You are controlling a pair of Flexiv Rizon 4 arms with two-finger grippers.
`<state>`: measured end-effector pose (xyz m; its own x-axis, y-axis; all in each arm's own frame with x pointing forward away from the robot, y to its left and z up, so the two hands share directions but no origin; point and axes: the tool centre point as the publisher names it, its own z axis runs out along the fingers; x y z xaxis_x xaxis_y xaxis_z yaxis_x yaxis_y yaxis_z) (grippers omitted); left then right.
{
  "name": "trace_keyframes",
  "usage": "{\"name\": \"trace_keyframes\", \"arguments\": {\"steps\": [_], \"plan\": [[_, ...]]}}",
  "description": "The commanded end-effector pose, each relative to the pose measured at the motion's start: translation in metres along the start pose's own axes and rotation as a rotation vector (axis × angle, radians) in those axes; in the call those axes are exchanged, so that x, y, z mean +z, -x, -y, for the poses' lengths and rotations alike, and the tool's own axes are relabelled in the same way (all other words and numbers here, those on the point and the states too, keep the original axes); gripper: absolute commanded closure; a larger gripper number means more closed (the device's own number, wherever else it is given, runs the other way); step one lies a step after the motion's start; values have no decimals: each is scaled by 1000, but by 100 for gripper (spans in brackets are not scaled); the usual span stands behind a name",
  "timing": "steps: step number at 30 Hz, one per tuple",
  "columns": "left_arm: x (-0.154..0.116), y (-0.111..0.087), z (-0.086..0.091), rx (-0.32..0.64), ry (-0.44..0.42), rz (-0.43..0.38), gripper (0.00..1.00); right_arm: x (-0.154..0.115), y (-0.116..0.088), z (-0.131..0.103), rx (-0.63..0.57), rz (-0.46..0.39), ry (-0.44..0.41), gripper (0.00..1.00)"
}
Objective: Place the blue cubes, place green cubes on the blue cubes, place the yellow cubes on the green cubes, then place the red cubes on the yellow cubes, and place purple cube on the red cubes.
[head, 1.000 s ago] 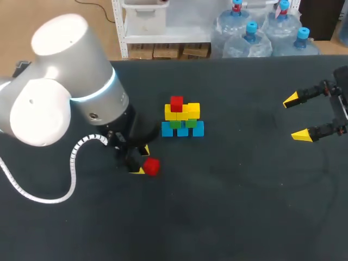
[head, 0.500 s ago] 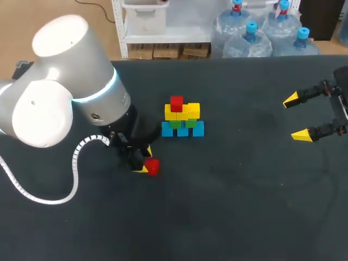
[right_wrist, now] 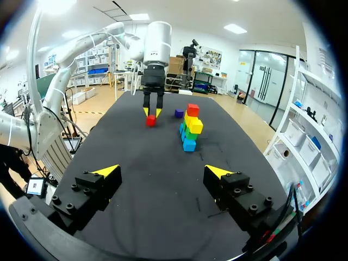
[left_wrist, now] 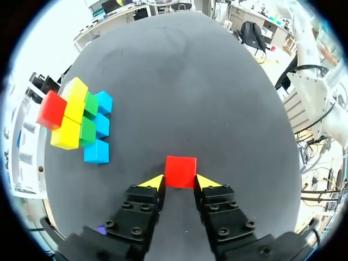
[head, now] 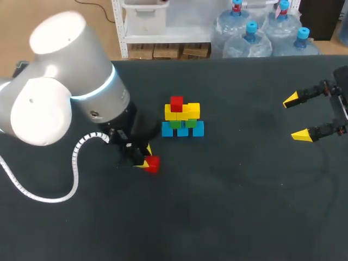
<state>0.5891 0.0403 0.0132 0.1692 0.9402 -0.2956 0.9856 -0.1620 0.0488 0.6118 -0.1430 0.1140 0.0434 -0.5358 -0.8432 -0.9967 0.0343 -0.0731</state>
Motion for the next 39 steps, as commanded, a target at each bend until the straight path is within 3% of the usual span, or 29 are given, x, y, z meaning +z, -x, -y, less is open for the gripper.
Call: {"name": "trace_keyframes", "arguments": {"steps": [1, 17, 39], "plan": [[-7, 8, 1, -12, 11, -2, 100, 1, 0, 0, -1, 1, 0, 0], [-13, 49, 7, -141, 47, 15, 100, 1, 0, 0, -1, 1, 0, 0], [1, 111, 3, -151, 70, 47, 100, 1, 0, 0, -1, 1, 0, 0]]}}
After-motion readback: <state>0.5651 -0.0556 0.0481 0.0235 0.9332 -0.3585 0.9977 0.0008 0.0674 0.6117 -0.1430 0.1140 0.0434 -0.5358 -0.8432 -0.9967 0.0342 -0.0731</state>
